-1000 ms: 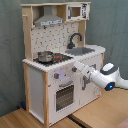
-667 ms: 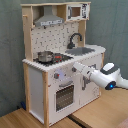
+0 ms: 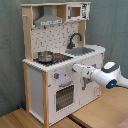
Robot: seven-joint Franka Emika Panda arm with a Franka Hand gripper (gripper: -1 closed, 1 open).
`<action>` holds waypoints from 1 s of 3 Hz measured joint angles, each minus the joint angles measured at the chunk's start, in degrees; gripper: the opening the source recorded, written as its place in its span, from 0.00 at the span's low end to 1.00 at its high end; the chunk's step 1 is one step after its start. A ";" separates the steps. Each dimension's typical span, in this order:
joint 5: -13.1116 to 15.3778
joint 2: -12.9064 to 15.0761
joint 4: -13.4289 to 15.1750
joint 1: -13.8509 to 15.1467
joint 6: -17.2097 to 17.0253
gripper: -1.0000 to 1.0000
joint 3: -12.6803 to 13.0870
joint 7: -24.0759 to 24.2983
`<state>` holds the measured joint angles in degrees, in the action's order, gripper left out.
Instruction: Play with the kitchen
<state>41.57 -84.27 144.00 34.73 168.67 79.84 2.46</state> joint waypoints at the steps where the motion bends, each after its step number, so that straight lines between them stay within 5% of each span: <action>1: 0.00 0.00 1.20 0.67 1.97 1.00 -0.52 -5.85; 3: 0.00 -0.01 1.83 3.77 9.31 1.00 -1.63 -15.08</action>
<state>41.57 -84.28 145.83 38.50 177.98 78.21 -12.62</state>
